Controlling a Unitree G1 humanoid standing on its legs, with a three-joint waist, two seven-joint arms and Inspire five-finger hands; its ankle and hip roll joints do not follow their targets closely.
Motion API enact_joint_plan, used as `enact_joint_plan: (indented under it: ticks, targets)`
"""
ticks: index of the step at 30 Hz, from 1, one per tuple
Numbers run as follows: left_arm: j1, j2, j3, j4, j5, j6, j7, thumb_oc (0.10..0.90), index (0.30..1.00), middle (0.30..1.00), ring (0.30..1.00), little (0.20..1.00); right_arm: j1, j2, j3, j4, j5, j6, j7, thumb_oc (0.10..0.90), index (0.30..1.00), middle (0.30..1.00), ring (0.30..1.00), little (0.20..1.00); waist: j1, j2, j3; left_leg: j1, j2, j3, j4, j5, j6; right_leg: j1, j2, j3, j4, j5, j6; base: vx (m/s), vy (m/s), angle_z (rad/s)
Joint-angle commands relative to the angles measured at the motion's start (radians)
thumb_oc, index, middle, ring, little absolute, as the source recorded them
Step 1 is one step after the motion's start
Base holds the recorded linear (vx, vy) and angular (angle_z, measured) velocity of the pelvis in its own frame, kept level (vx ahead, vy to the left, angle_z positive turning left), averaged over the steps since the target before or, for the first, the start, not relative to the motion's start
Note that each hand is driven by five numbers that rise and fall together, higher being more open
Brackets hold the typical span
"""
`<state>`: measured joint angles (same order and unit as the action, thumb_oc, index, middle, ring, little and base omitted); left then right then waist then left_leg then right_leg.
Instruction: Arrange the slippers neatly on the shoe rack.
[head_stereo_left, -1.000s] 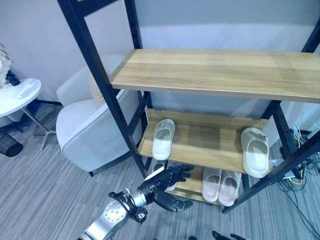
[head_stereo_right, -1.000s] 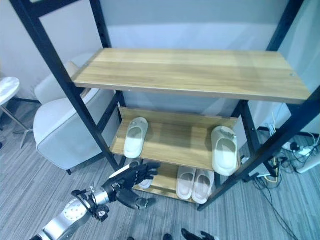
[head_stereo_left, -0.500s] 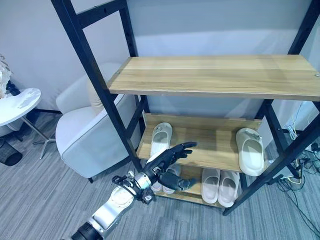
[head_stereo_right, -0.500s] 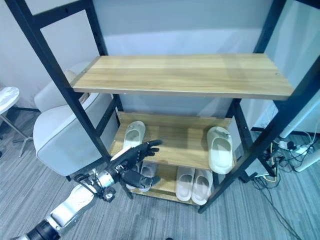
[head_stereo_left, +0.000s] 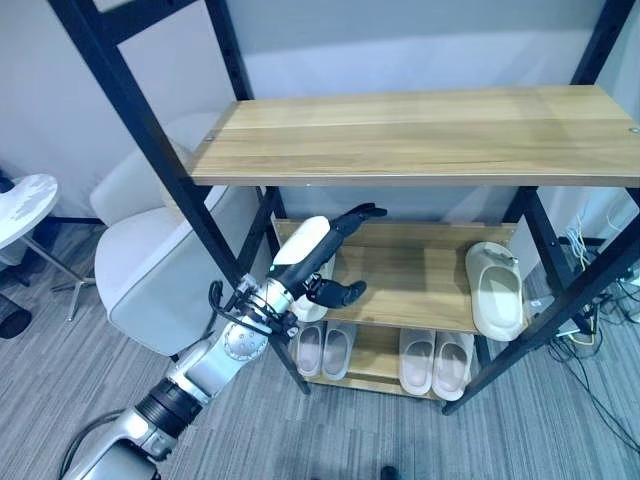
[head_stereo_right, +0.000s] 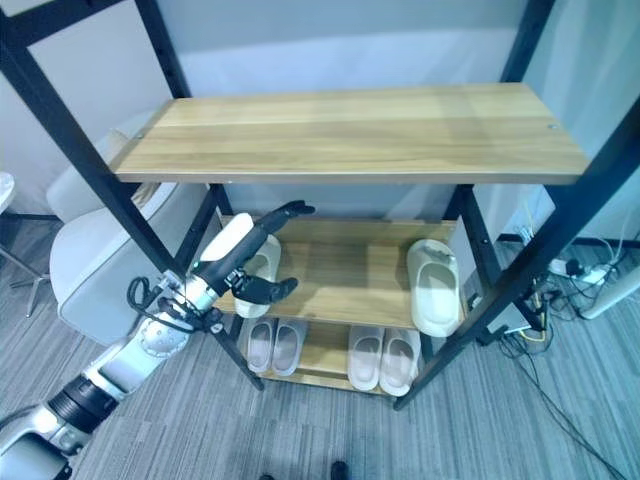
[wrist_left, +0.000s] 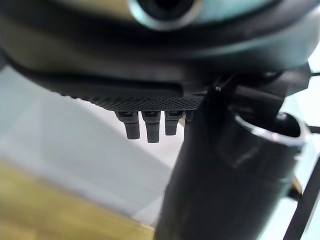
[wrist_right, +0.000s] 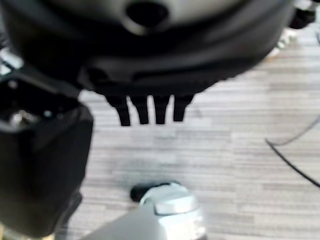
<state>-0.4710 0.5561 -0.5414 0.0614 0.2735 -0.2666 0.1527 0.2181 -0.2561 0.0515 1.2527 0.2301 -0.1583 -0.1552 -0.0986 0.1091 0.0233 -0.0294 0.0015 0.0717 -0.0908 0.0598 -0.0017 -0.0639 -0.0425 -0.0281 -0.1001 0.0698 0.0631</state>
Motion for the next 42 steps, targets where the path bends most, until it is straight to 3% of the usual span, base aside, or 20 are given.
enact_joint_plan:
  ticks: [1,6,12,33,42]
  targets:
    - [-0.272,0.003,0.029,0.079,0.172,-0.060,0.146,0.800,0.900,0.900,0.900,0.900,-0.027,-0.013,0.018,0.017,0.028,-0.032,-0.008,0.800,0.900,0.900,0.900,0.900,-0.023,-0.033,0.002,-0.039,-0.013,-0.017,0.004,-0.066,-0.051,-0.024,-0.043,0.019,0.013,-0.062,0.113,-0.05,0.027,-0.18]
    - [-0.377,-0.007,-0.019,0.150,0.397,0.015,0.248,0.800,0.900,0.900,0.900,0.900,-0.061,-0.023,0.037,0.041,0.028,-0.041,-0.025,0.800,0.900,0.900,0.900,0.900,-0.020,-0.033,0.006,-0.087,-0.014,-0.013,0.004,-0.057,-0.049,-0.071,-0.043,0.027,0.013,-0.049,0.112,-0.02,0.038,-0.11]
    - [-0.426,-0.009,-0.047,0.217,0.477,0.059,0.268,0.800,0.900,0.900,0.900,0.900,-0.080,-0.036,0.054,0.044,0.011,-0.045,-0.035,0.800,0.900,0.900,0.900,0.900,-0.022,-0.040,0.015,-0.115,-0.011,-0.003,0.004,-0.051,-0.050,-0.102,-0.041,0.037,0.013,-0.040,0.108,0.00,0.024,-0.07]
    - [-0.456,0.033,-0.022,0.285,0.531,0.155,0.236,0.800,0.900,0.900,0.900,0.900,-0.122,-0.041,0.091,0.014,-0.034,-0.038,-0.036,0.800,0.900,0.900,0.900,0.900,-0.002,-0.057,0.036,-0.130,-0.013,-0.013,0.004,-0.049,-0.051,-0.120,-0.043,0.026,0.013,-0.036,0.106,0.00,0.001,0.00]
    - [-0.537,0.034,-0.079,0.404,0.534,0.188,0.254,0.800,0.900,0.900,0.900,0.900,-0.152,-0.064,0.131,-0.015,-0.063,-0.039,-0.037,0.800,0.900,0.900,0.900,0.900,-0.004,-0.066,0.052,-0.186,-0.010,-0.015,0.004,-0.028,-0.053,-0.173,-0.044,0.023,0.013,-0.016,0.105,-0.01,0.001,0.00]
